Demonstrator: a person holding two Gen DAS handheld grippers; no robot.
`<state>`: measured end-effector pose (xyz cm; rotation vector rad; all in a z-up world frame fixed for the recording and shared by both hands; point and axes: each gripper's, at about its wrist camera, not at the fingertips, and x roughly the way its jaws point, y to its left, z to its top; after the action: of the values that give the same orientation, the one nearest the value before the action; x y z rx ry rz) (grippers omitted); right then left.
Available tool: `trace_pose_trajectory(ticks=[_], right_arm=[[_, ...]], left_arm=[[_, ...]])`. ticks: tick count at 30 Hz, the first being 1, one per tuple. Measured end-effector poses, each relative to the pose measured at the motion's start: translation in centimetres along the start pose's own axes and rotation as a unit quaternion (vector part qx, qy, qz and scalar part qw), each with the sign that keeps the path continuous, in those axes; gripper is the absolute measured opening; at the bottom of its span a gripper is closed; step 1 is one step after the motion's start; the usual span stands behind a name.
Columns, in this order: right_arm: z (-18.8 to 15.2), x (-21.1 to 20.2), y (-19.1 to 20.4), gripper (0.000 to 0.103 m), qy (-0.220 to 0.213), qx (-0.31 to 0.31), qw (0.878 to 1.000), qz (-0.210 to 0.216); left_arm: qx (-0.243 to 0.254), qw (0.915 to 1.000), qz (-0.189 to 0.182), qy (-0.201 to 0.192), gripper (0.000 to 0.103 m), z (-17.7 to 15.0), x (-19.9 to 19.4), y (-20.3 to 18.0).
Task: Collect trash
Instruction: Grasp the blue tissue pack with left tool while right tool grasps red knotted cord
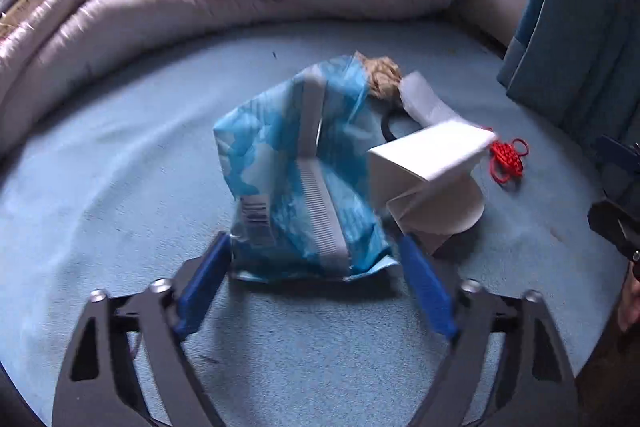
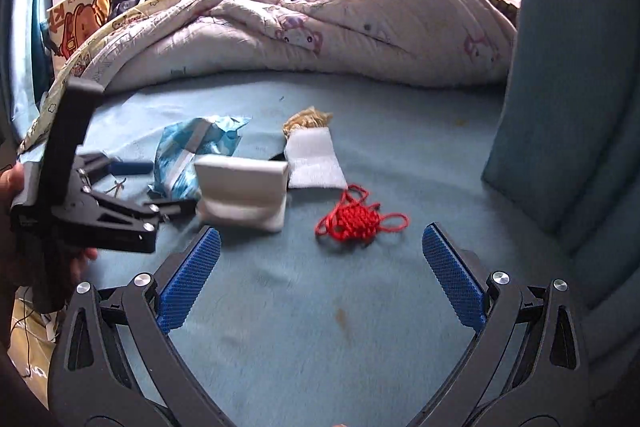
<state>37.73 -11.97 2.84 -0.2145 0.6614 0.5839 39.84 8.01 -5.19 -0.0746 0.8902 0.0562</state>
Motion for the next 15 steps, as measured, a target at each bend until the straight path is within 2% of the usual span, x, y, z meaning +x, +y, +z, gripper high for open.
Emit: trace_pose_trajectory(ticks=[5,9,13,15], right_arm=[[0.2,1.3,0.1,0.098,0.004,0.0,1.0,0.007],[0.2,1.8,0.1,0.097,0.008,0.001,1.0,0.008],[0.1,1.6,0.0,0.098,0.006,-0.001,1.0,0.009],[0.1,1.4,-0.1,0.098,0.004,0.003,1.0,0.009]], left_arm=[[0.009,0.9998,0.017,-0.001,0.076,-0.3,-0.3,-0.6],[0.008,0.9992,0.028,-0.026,0.076,-0.4,-1.4,-0.4],[-0.005,1.0,0.003,-0.003,0.077,0.3,-0.5,0.1],[-0.005,0.9999,0.007,-0.01,0.075,0.6,-0.6,0.0]])
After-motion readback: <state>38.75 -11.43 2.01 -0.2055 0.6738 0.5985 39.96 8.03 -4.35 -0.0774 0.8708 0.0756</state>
